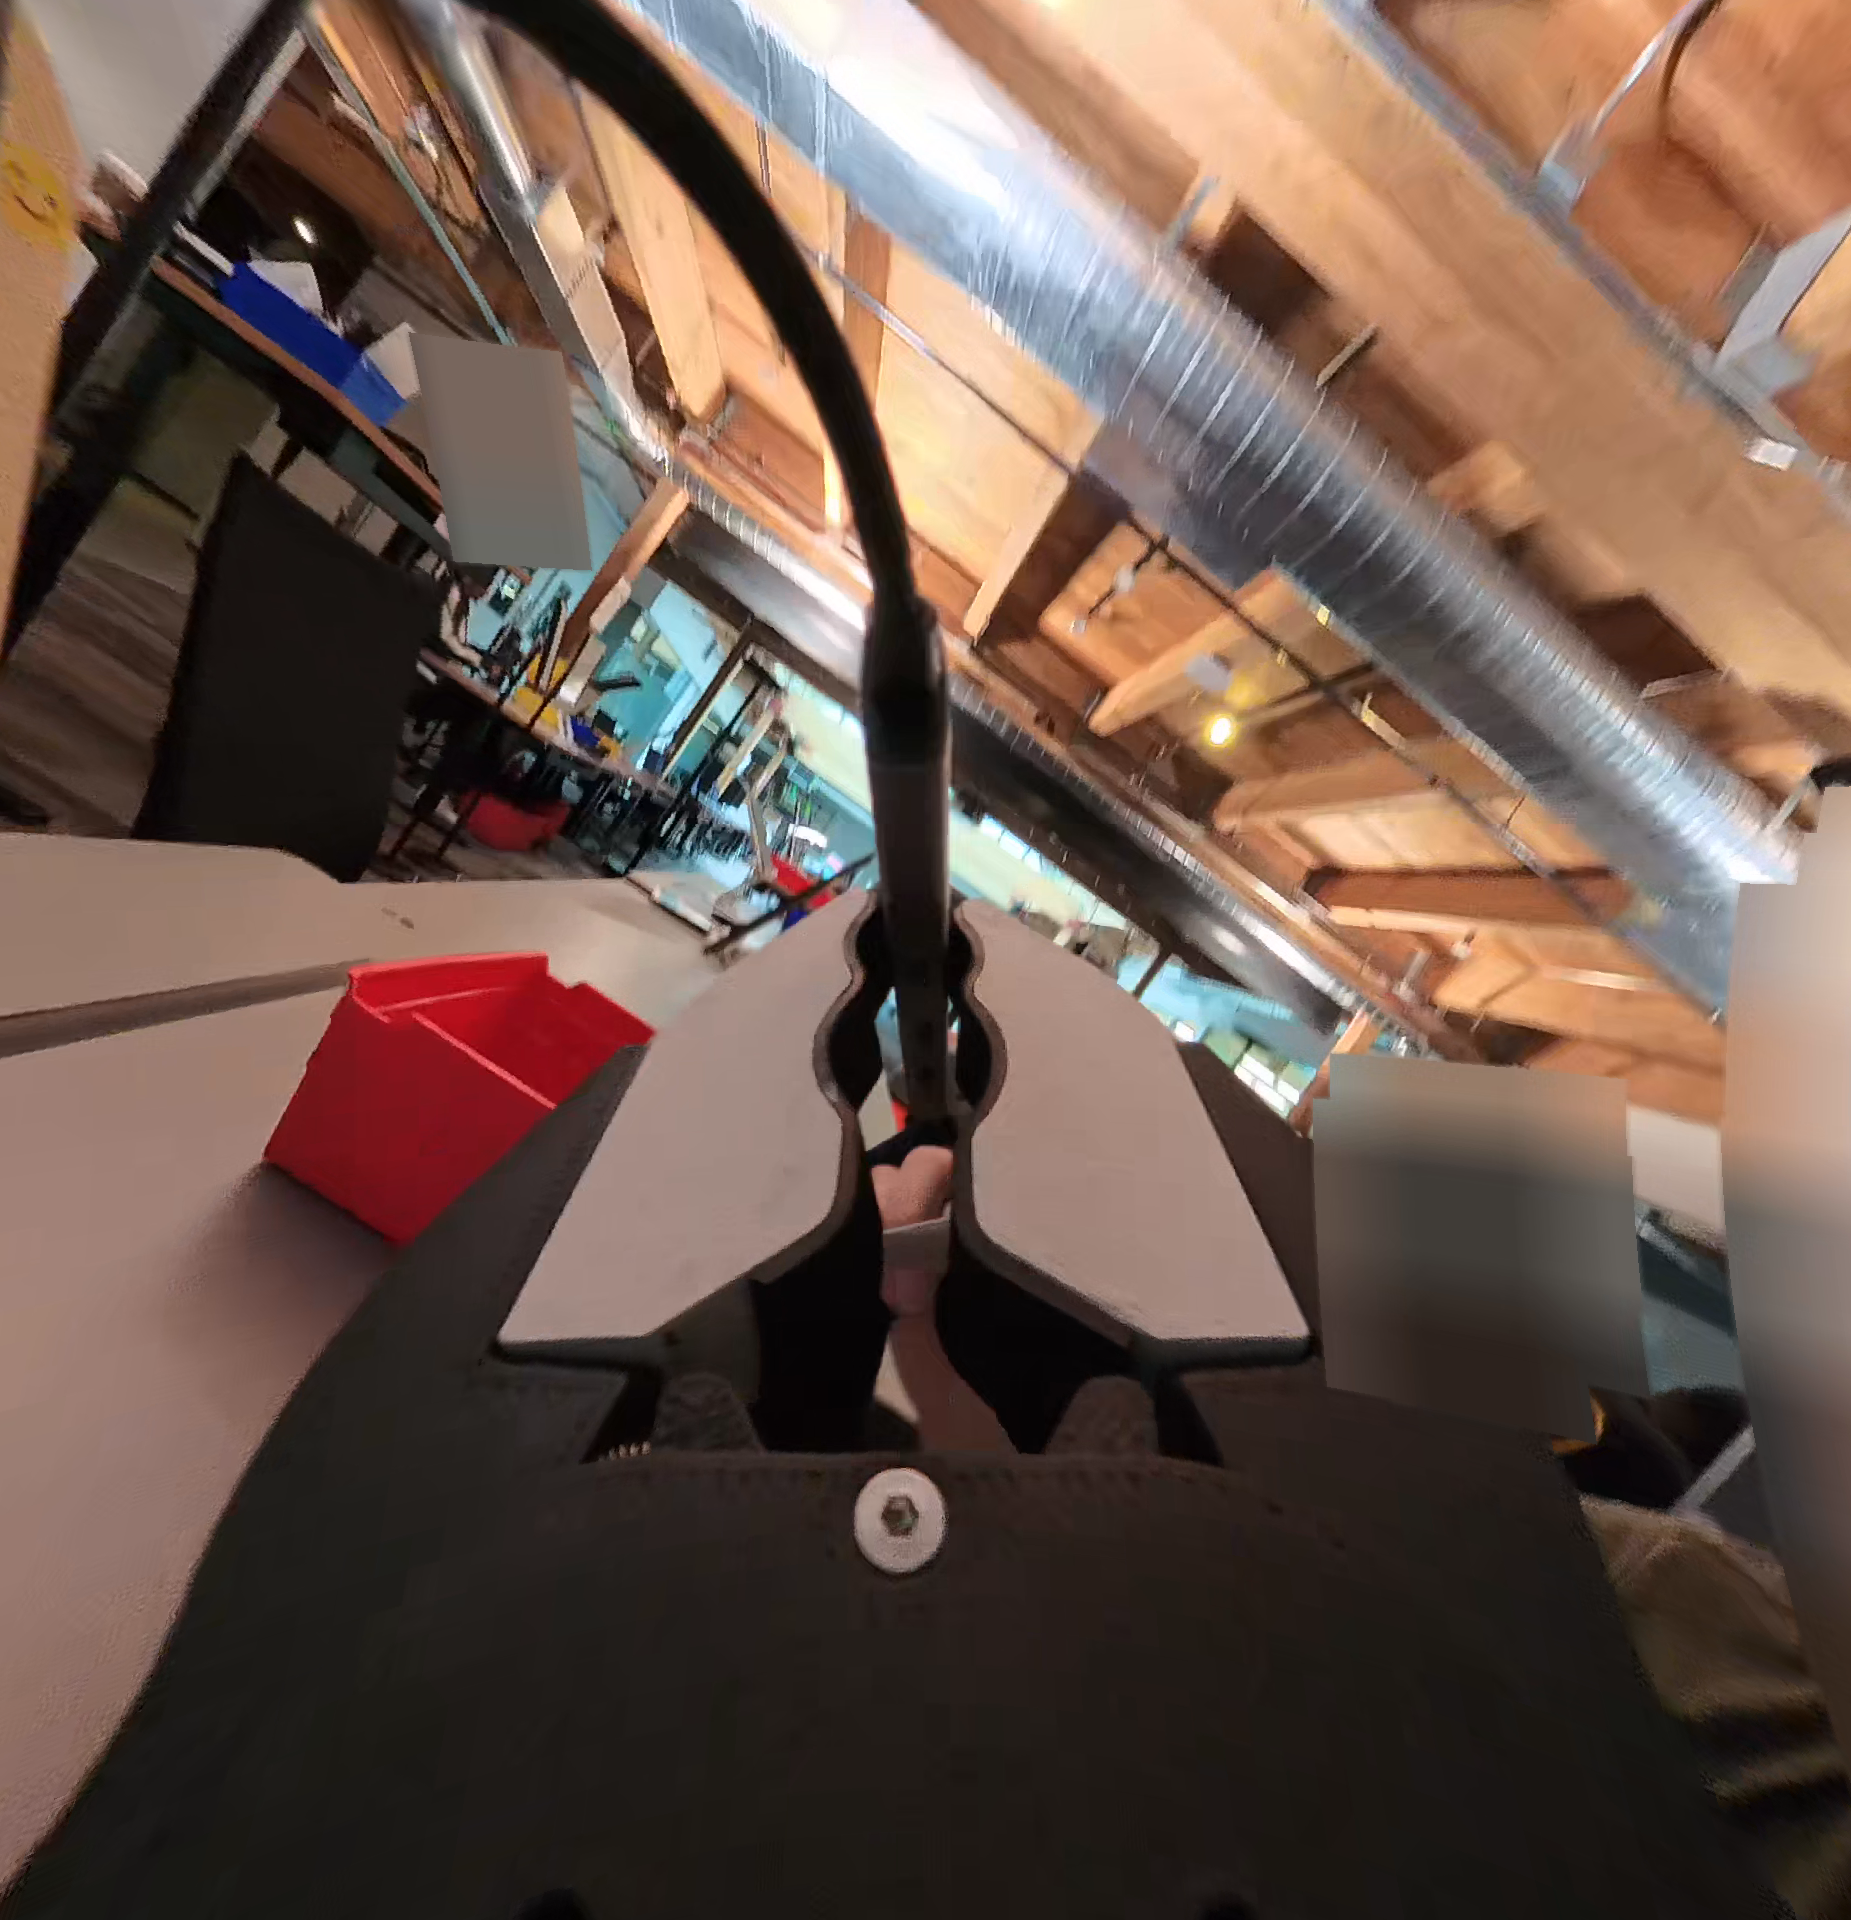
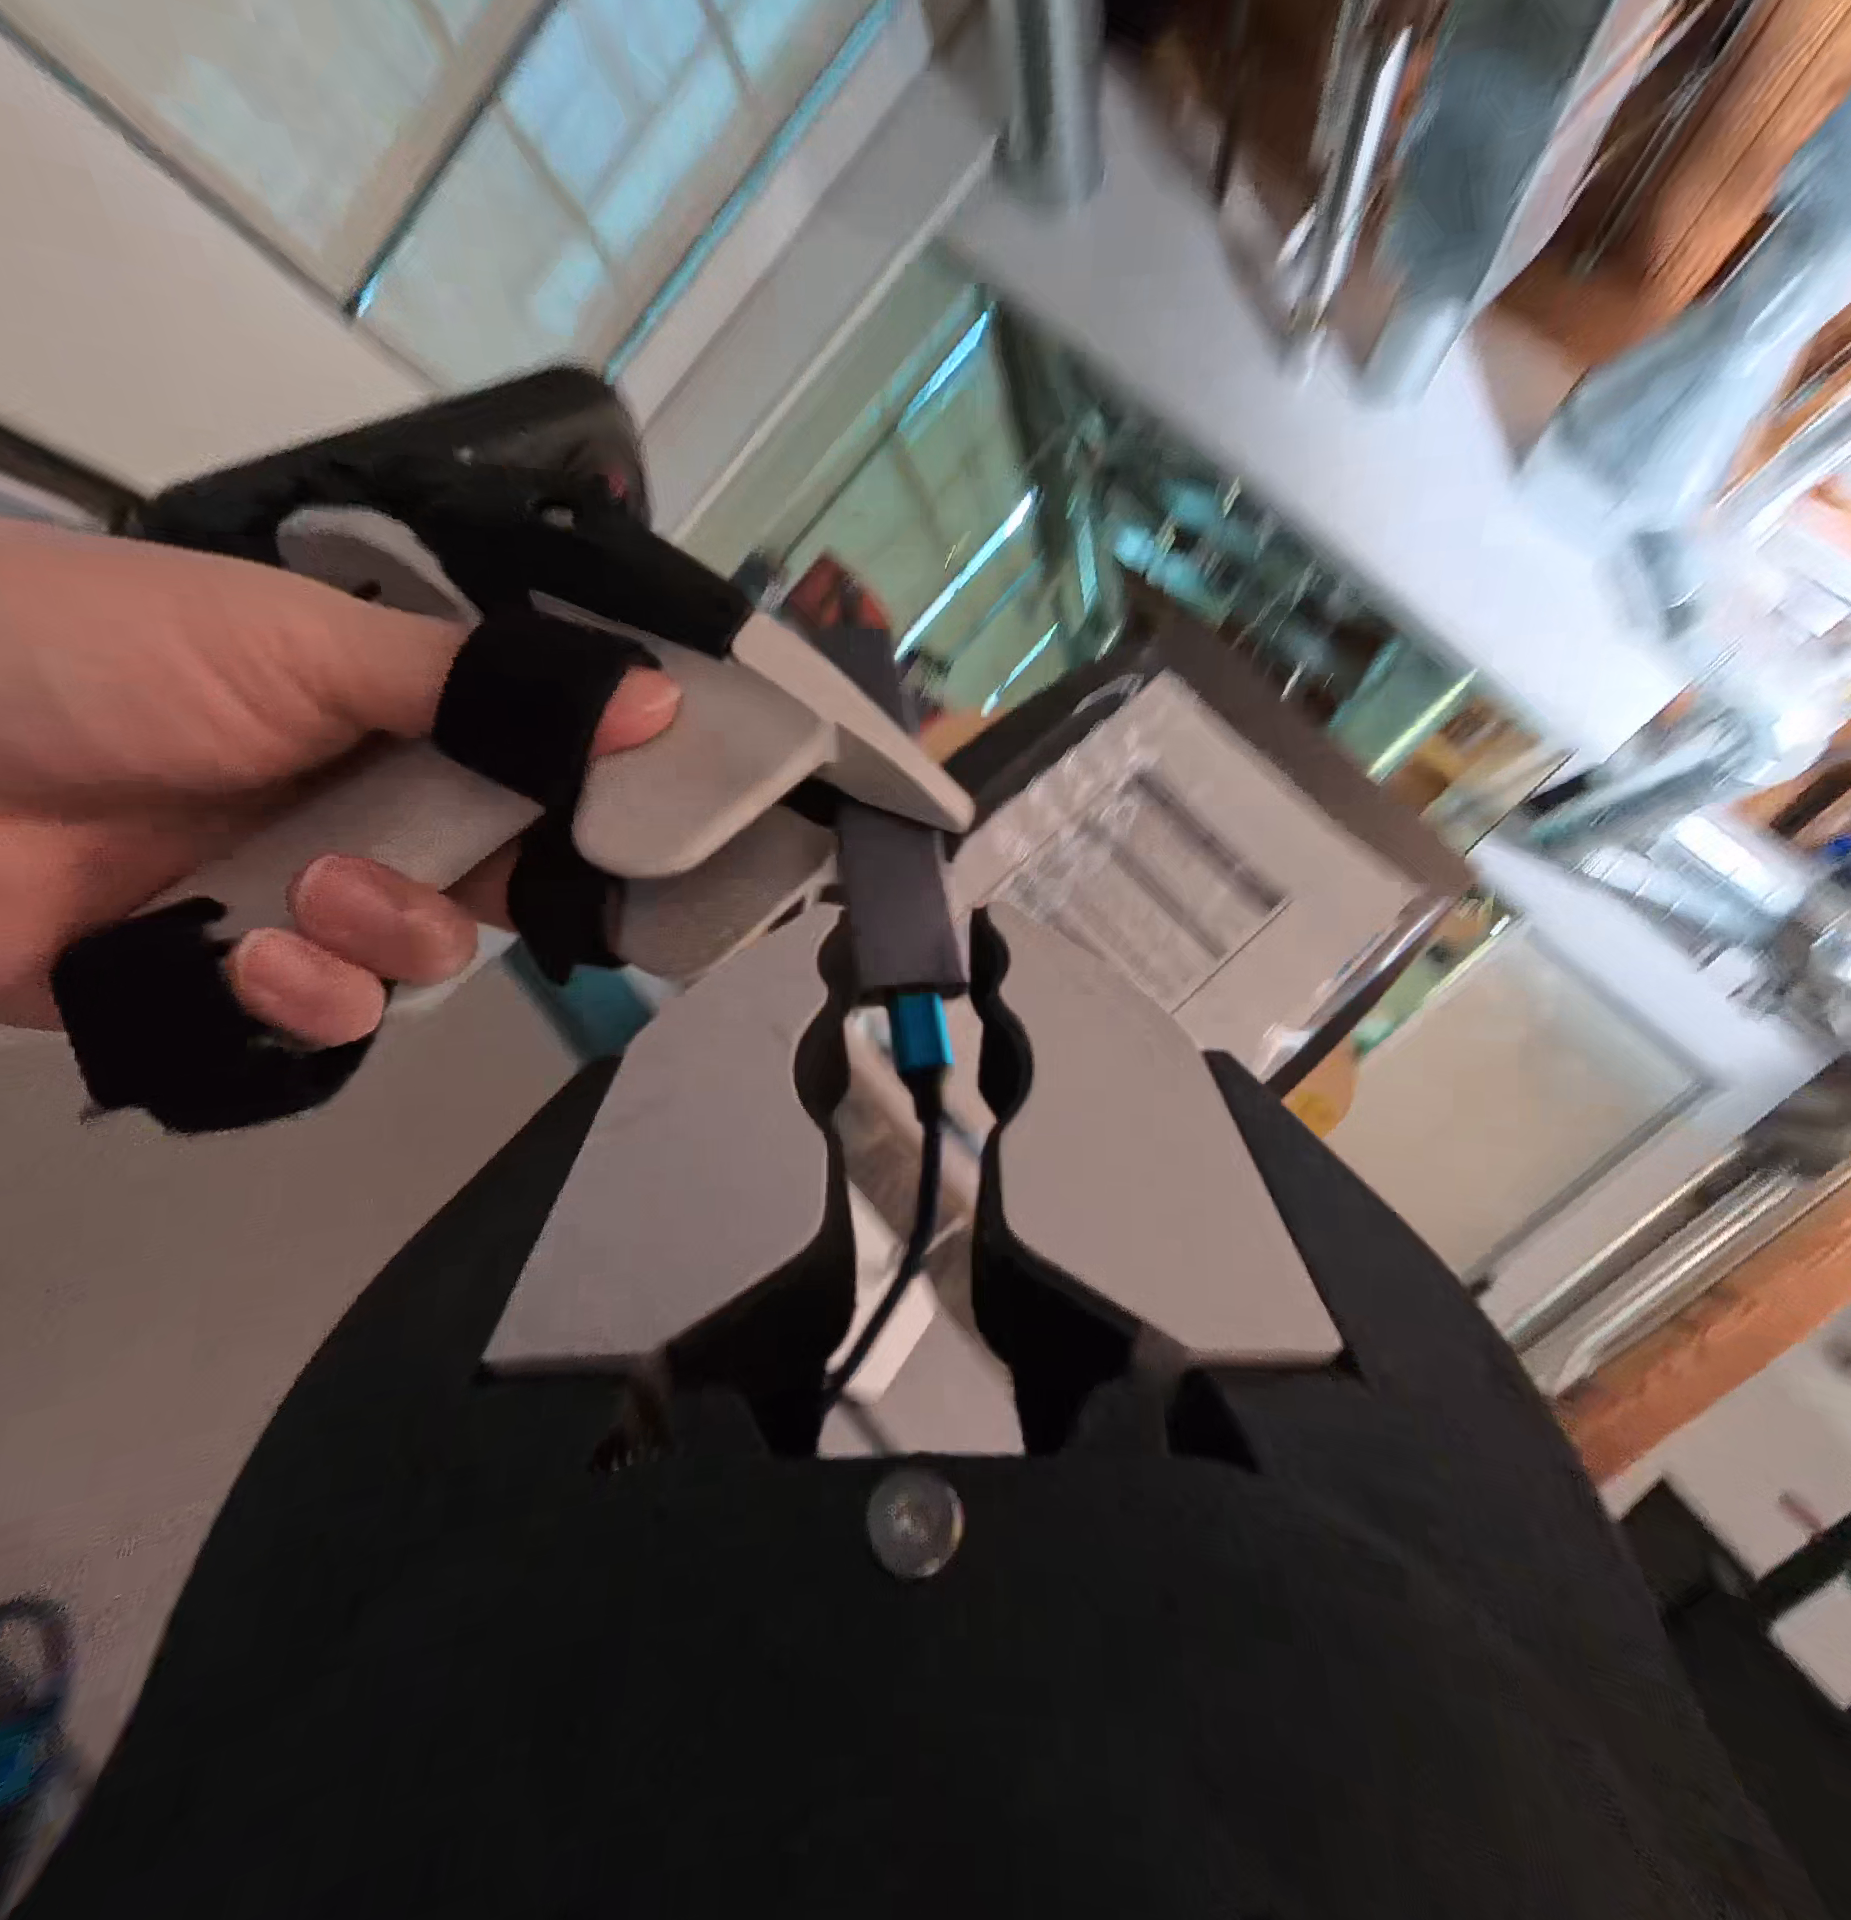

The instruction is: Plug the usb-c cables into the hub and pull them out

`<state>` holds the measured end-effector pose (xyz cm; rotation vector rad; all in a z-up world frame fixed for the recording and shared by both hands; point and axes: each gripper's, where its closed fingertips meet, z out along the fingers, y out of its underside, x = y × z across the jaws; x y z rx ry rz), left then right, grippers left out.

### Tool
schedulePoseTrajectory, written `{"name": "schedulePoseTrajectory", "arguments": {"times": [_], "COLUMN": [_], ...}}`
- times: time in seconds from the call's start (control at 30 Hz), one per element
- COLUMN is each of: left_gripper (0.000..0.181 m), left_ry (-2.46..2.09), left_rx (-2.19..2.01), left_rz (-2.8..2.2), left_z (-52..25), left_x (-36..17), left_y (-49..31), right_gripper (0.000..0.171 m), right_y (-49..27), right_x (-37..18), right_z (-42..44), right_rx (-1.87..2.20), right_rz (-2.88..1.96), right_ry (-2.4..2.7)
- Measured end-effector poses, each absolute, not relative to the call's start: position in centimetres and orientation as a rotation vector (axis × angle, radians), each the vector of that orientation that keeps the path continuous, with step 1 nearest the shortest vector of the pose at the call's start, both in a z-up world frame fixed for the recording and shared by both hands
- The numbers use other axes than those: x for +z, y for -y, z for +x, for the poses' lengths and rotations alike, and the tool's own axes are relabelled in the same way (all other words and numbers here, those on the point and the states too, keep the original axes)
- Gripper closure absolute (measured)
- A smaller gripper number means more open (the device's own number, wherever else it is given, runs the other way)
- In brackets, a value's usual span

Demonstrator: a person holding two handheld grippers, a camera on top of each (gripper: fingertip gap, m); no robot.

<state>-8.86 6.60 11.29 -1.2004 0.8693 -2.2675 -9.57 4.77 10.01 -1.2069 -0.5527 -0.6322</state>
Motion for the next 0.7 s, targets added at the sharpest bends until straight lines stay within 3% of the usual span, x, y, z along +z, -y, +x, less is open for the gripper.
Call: {"name": "schedulePoseTrajectory", "arguments": {"times": [0.1, 0.23, 0.33, 0.7], "left_gripper": [0.173, 0.173, 0.173, 0.173], "left_ry": [-0.805, -0.848, -0.883, -0.992], "left_rx": [-2.354, -2.373, -2.364, -2.384], "left_rz": [-1.225, -1.265, -1.259, -1.266], "left_z": [-9.8, -10.2, -10.3, -10.3], "left_x": [11.8, 12.0, 12.3, 12.5], "left_y": [-8.1, -8.1, -7.5, -6.0], "right_gripper": [0.155, 0.148, 0.160, 0.160], "right_y": [-3.5, -4.3, -3.9, -3.3], "right_x": [10.8, 9.5, 9.7, 10.0], "right_z": [-9.8, -9.8, -10.0, -10.3], "right_rx": [-0.631, -0.497, -0.458, -0.426], "right_rz": [-1.041, -1.096, -1.067, -1.072], "right_ry": [0.572, 0.600, 0.599, 0.619]}}
